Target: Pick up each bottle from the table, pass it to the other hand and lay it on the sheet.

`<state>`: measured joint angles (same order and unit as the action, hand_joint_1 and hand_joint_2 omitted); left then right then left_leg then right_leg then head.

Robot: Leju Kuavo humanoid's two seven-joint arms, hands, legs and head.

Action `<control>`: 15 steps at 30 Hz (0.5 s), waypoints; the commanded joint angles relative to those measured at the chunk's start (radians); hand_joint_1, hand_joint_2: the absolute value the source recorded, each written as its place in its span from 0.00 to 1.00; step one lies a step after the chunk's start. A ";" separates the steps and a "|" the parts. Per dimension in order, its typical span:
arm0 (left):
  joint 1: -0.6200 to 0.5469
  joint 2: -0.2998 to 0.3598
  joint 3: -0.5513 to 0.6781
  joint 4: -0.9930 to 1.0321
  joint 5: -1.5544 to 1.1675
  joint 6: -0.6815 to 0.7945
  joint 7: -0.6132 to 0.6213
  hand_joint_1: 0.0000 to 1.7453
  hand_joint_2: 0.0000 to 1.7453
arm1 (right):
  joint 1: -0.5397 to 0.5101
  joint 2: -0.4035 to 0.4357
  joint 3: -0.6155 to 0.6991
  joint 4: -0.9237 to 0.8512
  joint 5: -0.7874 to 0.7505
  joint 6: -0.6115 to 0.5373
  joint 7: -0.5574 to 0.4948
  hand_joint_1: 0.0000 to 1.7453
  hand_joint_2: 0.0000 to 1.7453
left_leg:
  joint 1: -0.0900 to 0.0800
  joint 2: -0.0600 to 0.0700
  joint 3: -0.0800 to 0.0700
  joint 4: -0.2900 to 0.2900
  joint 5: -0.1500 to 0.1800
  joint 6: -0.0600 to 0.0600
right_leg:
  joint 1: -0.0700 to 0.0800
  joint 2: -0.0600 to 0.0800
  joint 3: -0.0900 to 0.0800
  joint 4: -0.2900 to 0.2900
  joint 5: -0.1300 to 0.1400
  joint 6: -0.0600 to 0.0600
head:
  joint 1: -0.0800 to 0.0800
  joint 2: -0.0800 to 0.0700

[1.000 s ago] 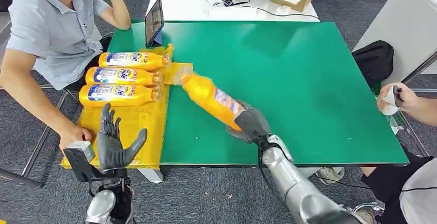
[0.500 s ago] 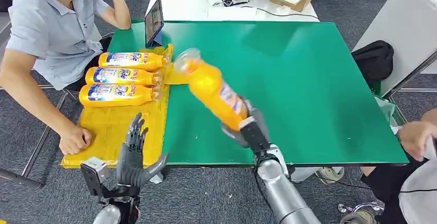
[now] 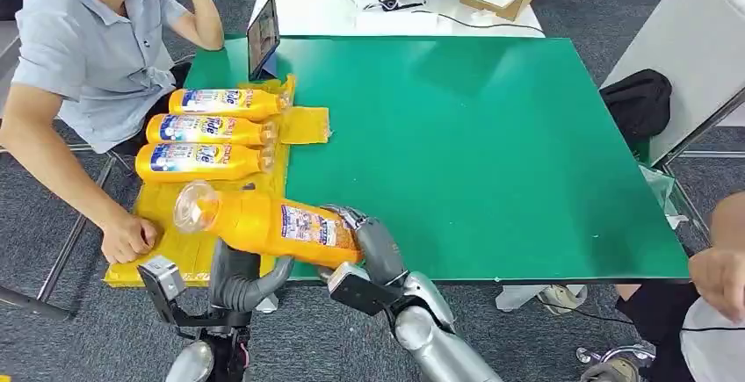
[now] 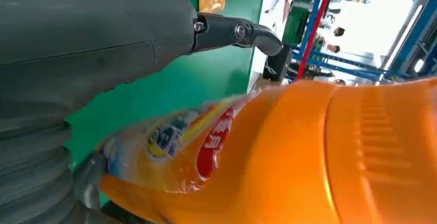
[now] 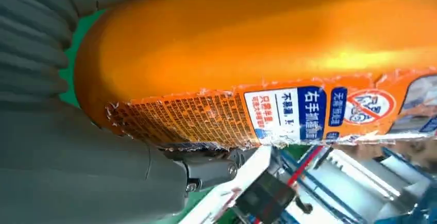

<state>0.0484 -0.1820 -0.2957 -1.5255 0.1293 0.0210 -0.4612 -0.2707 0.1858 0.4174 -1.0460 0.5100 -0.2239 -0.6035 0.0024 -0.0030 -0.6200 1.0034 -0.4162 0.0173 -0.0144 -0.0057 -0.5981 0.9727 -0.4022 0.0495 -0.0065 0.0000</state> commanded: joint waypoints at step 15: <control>-0.092 0.056 -0.129 0.039 0.030 -0.044 -0.017 0.00 1.00 | -0.159 0.055 0.133 0.241 -0.165 0.096 0.036 1.00 1.00 | 0.000 0.001 0.004 0.000 -0.001 -0.001 | 0.000 0.001 0.004 0.000 -0.001 -0.002 | 0.000 0.000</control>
<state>0.0091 -0.1682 -0.3700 -1.5370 0.1724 -0.0103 -0.4887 -0.3431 0.2186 0.5264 -0.9620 0.3940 -0.1850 -0.5936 0.0024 -0.0031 -0.6201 1.0034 -0.4161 0.0172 -0.0145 -0.0058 -0.5983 0.9727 -0.4022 0.0495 -0.0061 0.0000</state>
